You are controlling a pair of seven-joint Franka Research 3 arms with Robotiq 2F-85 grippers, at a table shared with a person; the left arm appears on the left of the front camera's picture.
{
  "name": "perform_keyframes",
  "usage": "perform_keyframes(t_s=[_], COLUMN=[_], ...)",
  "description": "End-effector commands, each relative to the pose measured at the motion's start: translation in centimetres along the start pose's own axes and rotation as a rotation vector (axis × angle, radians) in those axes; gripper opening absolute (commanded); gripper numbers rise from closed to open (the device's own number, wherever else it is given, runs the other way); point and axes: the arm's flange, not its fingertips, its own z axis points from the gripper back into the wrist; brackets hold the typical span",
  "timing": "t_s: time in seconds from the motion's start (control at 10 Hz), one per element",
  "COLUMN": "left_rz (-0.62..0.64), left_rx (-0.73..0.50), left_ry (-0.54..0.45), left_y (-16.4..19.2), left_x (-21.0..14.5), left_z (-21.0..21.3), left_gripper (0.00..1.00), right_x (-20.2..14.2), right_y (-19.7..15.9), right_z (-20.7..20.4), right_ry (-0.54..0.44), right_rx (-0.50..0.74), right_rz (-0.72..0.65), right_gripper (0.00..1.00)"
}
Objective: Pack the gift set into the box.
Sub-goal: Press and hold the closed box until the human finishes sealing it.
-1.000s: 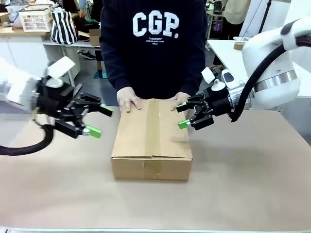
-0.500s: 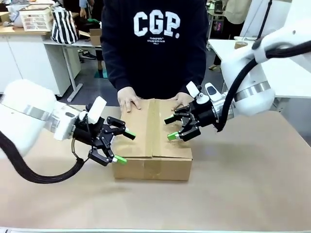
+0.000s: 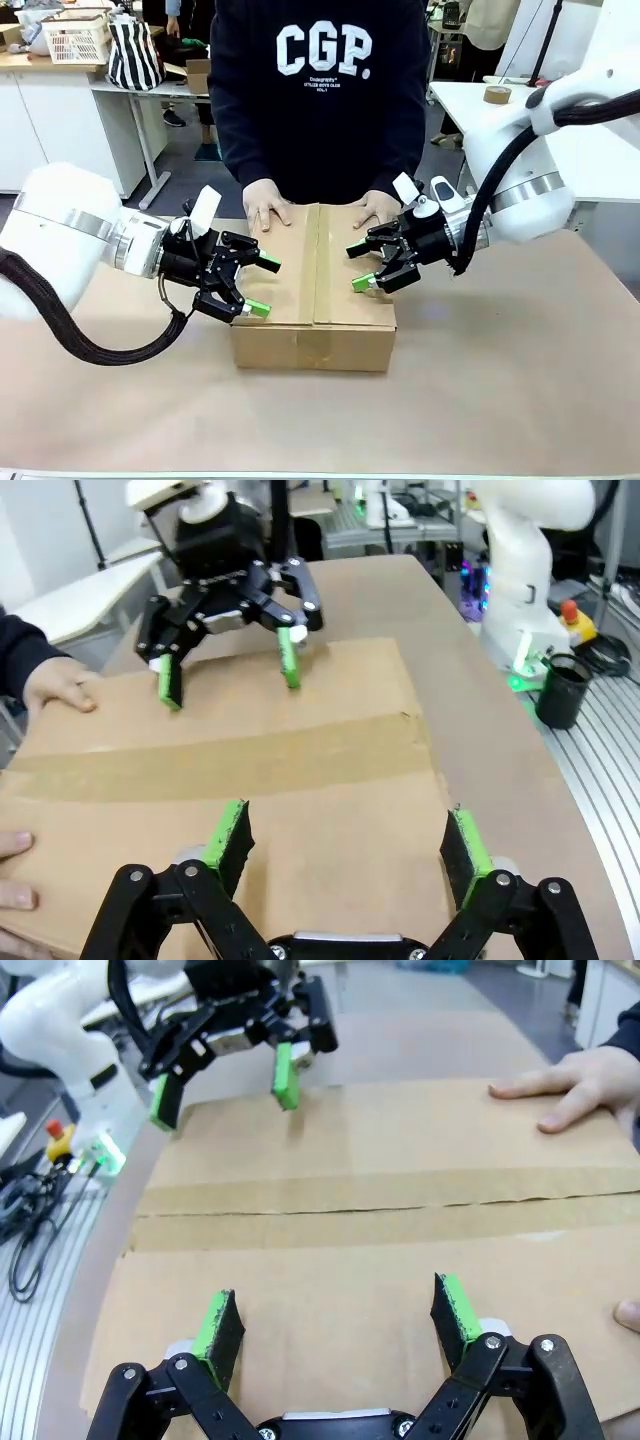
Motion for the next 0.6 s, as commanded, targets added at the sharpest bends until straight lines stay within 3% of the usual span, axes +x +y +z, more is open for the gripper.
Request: perform_keyframes(t_s=[0.0, 0.5], left_rz=[0.027, 0.084], left_rx=[0.08, 0.054], left_ry=[-0.029, 0.047], left_y=[1.3, 3.5], left_x=[0.6, -2.4], left_z=[-0.4, -2.0], left_gripper=[1.0, 1.0], right_x=[-1.3, -1.9], right_y=[0.4, 0.3], right_z=[-0.2, 0.1], right_ry=[-0.002, -0.012], right_rx=[-0.006, -0.014], right_rz=[0.0, -0.017], right_gripper=[1.0, 1.0])
